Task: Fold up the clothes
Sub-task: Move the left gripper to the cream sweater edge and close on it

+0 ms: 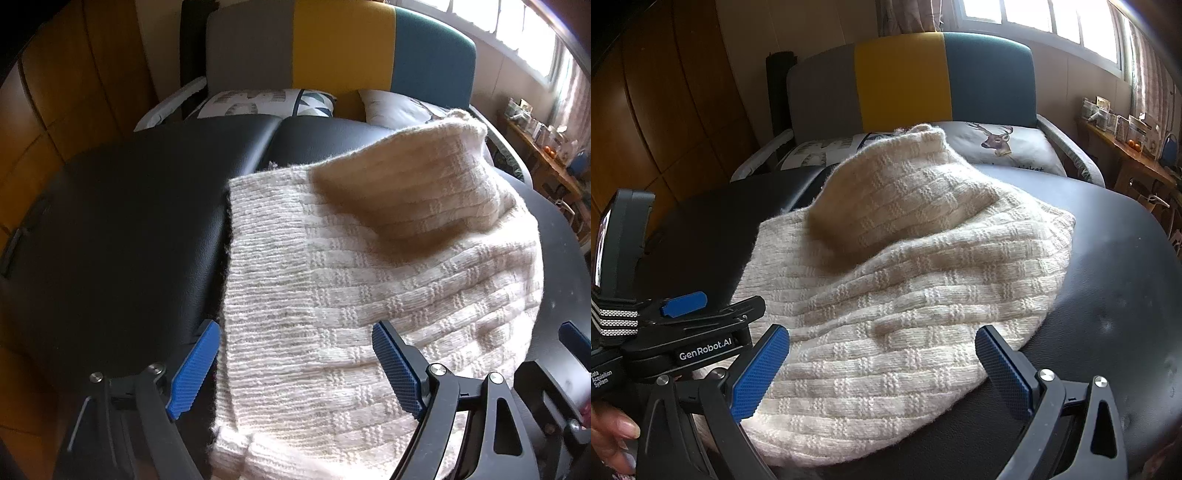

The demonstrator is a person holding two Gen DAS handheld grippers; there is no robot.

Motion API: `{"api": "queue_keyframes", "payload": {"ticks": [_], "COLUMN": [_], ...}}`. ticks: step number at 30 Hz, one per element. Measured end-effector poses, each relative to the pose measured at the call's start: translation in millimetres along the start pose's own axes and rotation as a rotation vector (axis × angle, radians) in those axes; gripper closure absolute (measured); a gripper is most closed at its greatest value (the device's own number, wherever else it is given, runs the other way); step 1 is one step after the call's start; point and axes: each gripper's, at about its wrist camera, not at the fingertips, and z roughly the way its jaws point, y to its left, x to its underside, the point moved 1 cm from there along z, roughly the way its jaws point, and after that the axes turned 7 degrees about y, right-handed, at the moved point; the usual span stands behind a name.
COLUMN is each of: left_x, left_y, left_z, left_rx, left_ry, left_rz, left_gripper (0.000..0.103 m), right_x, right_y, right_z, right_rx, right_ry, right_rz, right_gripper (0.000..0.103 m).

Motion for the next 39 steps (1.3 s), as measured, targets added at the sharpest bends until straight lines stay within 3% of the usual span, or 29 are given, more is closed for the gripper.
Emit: {"api": "queue_keyframes", "payload": {"ticks": [9,14,17,20,26,31,35,39], "left_x": [-17,-53,-77,-93,-105,-101,-83,-80], "left_y": [15,33,48,64,72,64,57,51], "left_z": [14,34,47,59,97,104,100,95], "left_rx": [-0.046,-0.137,-0.222,-0.214,-0.108,-0.074,-0.104,-0.069], "left_ry": [0.01,-0.031,-0.006,0.043,0.101,0.078,-0.041,-0.073], "left_rz": [-0.026,-0.035,-0.014,-0.051,-0.12,-0.168,-0.175,-0.135], "left_gripper": [0.013,0.001,0.0,0.0,0.0,0.0,0.0,0.005], "right_x": [-1,-2,-2,-3,-4,-3,-3,-2], "right_y": [0,1,0,-3,-6,-3,-4,-5], "right_z": [5,7,7,7,11,12,15,15], "right_rx": [-0.004,-0.005,0.002,0.006,-0.002,0.001,-0.004,-0.002], "right_ry": [0.011,0.016,0.015,0.011,0.027,0.027,0.03,0.031], "right_rz": [0.002,-0.002,-0.005,0.001,0.018,0.005,0.016,0.019], "right_gripper": [0.0,0.0,0.0,0.0,0.0,0.0,0.0,0.0]}}
